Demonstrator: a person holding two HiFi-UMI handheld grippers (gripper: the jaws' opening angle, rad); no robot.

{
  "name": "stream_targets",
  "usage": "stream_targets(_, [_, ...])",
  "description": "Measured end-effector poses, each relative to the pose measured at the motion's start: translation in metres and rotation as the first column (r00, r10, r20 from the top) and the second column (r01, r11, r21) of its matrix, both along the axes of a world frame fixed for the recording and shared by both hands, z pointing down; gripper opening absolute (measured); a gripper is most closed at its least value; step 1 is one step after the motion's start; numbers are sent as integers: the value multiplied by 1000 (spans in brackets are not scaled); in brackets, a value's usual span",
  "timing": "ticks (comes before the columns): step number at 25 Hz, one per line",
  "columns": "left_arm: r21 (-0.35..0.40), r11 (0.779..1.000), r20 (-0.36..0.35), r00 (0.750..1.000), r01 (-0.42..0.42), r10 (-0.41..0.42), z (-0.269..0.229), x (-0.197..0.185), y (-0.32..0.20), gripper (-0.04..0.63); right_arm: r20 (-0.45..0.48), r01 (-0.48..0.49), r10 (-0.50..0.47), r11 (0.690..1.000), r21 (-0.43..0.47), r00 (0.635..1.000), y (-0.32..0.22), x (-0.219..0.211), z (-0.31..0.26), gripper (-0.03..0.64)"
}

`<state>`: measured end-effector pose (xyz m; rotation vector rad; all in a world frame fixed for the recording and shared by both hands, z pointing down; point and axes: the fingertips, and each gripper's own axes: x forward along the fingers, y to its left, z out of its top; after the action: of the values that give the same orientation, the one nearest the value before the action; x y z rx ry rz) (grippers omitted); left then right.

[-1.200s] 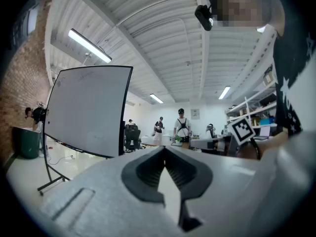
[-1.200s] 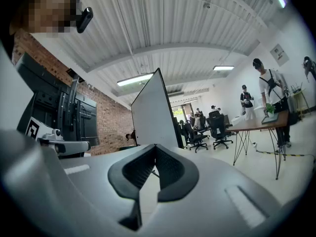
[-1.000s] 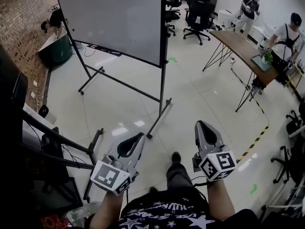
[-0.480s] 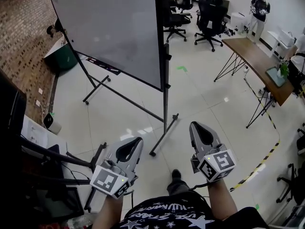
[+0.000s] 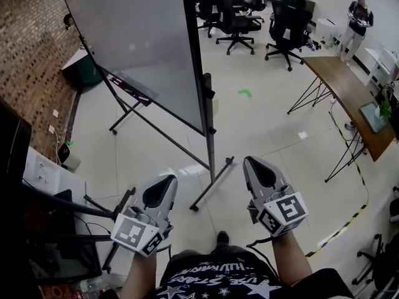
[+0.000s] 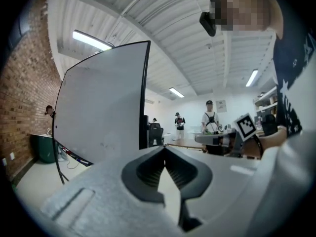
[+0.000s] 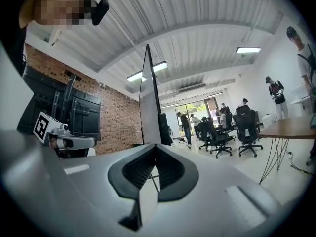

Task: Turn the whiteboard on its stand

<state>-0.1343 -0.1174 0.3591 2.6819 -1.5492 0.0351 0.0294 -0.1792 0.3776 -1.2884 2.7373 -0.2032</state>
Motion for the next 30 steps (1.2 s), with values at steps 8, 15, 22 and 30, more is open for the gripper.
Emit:
stream_targets(8, [-6,1000,6,1000,4,-4,-8,3,-32,5,22,46,-47,998,47,999,-26,-13,-23,8])
stream_targets(15, [-6,1000,-10,1000,-17,17,-8,-17,-78,5,-5,25,-25,997,71,1000,-58,-24,-32,8])
stream_targets(22, [38,997,-9,998,-64,64,-30,-37,-132,5,18,19,-20,995,99,1000,-100,-51,-51,8])
stream_targets(30, [11,995,-21,995,-95,96,-23,-53,-155,5,-9,-5,6,991,135,1000,-111,-62,-69,8])
